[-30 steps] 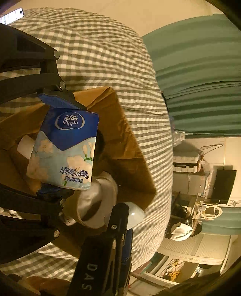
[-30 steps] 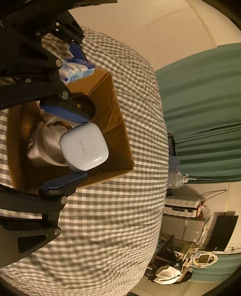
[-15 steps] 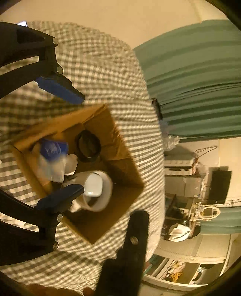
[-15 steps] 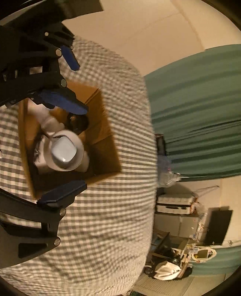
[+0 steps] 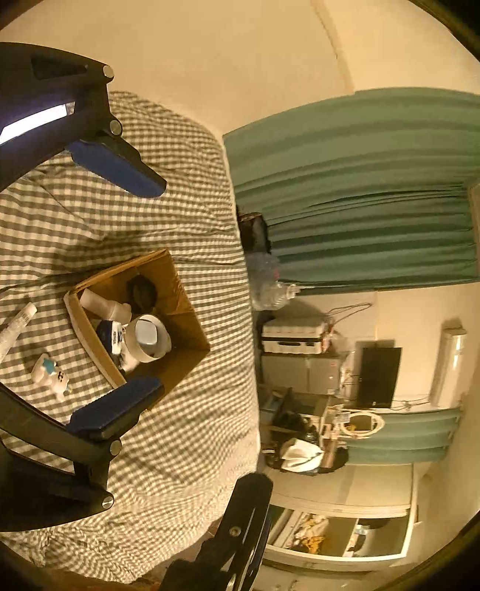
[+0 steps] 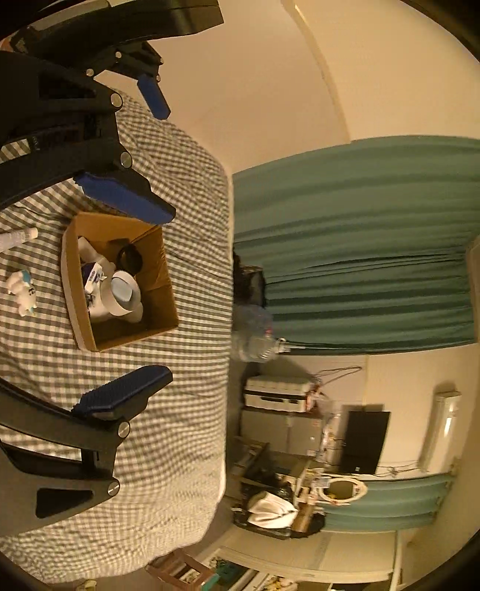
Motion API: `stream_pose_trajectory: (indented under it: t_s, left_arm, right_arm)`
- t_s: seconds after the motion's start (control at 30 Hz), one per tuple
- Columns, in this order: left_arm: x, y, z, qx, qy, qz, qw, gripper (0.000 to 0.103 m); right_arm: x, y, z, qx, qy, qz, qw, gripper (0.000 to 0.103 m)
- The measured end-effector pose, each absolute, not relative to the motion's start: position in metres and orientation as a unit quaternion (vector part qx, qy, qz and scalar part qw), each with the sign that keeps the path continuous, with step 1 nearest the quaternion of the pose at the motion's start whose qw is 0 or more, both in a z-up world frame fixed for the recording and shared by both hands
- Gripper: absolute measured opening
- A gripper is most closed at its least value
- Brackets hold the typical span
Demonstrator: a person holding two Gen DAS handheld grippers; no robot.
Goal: Organize objects
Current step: 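Lift both open tools out of the box toward the last items, then grasp the white cat figurine with the right tool while the left tool grasps the toothpaste tube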
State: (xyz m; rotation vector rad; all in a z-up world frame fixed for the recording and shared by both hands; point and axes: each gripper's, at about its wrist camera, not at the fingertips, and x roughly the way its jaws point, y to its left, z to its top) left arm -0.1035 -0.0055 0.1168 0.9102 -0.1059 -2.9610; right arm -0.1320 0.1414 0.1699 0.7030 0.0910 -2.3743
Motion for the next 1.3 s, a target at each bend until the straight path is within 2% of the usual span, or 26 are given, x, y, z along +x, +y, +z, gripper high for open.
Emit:
stream_pose_trajectory:
  t_s: [0.17,0.3,0.6,0.8,0.97,1.13,1.23,1.3]
  left_arm:
    - [-0.08,-0.001,0.123,0.287,-0.046,-0.956,0.028,0.101]
    - [-0.067,-0.001,0.108,0.296,-0.041,-0.954,0.033,0.102]
    - [-0.072,0.001,0.003,0.363,-0.041,-0.927,0.085,0.102]
    - [-0.086,-0.003,-0.08,0.425,-0.003,-0.901,0.087,0.102]
    - [-0.092,0.005,-0.126,0.459,-0.003,-0.885,0.08,0.102]
    - [-0.103,0.011,-0.156,0.483,0.002,-0.873,0.065,0.102]
    - [-0.106,0.02,-0.169,0.496,-0.007,-0.867,0.047,0.097]
    - [-0.107,0.028,-0.176,0.501,-0.018,-0.864,0.035,0.089]
  right_arm:
    - [-0.102,0.165,0.185,0.257,0.038,-0.908,0.33,0.083]
    - [-0.089,0.176,0.174,0.264,0.051,-0.905,0.33,0.083]
    - [-0.093,0.177,0.07,0.334,0.088,-0.882,0.32,0.083]
    - [-0.117,0.168,-0.014,0.417,0.062,-0.849,0.317,0.083]
    - [-0.13,0.148,-0.069,0.467,0.069,-0.824,0.312,0.083]
    - [-0.144,0.13,-0.099,0.497,0.073,-0.806,0.312,0.083]
    - [-0.152,0.125,-0.112,0.51,0.064,-0.799,0.311,0.083]
    - [-0.156,0.126,-0.119,0.522,0.057,-0.794,0.307,0.083]
